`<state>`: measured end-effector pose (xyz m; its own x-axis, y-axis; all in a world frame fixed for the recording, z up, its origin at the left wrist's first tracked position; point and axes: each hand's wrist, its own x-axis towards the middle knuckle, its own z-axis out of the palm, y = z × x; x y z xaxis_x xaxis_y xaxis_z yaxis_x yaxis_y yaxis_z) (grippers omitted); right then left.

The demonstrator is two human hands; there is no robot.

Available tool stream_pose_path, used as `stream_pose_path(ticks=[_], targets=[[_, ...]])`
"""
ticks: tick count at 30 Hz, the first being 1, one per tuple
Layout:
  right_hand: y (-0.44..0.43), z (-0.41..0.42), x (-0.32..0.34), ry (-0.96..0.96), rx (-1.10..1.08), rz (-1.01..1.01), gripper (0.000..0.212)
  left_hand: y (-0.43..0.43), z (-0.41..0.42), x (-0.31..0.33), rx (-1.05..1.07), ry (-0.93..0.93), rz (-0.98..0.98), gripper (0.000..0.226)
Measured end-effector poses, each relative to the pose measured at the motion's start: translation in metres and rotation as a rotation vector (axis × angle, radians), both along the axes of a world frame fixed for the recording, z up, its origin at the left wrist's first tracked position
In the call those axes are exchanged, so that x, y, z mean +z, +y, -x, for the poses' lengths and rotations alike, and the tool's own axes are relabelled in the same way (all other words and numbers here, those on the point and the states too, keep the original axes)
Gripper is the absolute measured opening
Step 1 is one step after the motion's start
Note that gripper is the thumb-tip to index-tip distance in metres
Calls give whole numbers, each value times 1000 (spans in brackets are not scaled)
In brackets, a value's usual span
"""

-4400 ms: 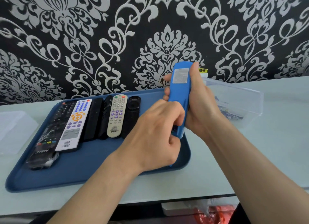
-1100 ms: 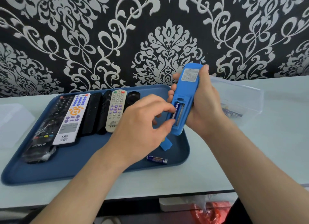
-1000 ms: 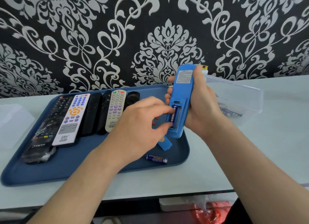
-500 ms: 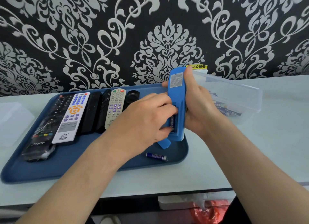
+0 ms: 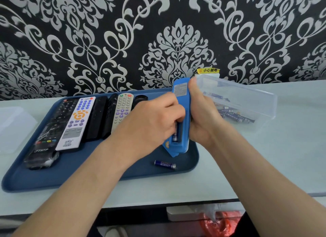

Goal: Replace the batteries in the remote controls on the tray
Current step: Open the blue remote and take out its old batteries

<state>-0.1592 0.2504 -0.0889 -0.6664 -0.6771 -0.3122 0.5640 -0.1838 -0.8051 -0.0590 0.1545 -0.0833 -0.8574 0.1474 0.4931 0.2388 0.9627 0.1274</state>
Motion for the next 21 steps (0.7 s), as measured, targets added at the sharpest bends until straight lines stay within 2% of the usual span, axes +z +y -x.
stream_pose_path(ticks=[2,4,6,8,9,11,14,16,17,18,21], targets=[[0,4,0,-2,-28,39,66,2,-3,-4,22,3,-175,11],[3,11,2,-24,-57,120,70,5,-8,-8,115,-19,-439,7],[6,16,4,-34,-78,191,71,8,-11,-7,226,-152,-737,19],[8,16,4,-14,-84,213,70,12,-12,-3,222,-348,-1024,29],[8,15,4,20,-78,191,67,15,-11,-1,215,-389,-1129,32],[9,14,5,112,-38,99,57,19,-9,2,226,-323,-1300,32],[16,9,11,306,166,1,35,21,-6,7,264,-96,-1498,23],[18,6,11,471,277,-29,23,21,-5,6,289,-18,-1504,19],[19,5,11,524,292,-38,22,21,-5,4,310,-3,-1423,17],[18,4,9,546,289,-44,24,21,-6,0,342,24,-1244,16],[17,4,7,497,259,-32,27,16,-6,-10,407,228,-482,17]])
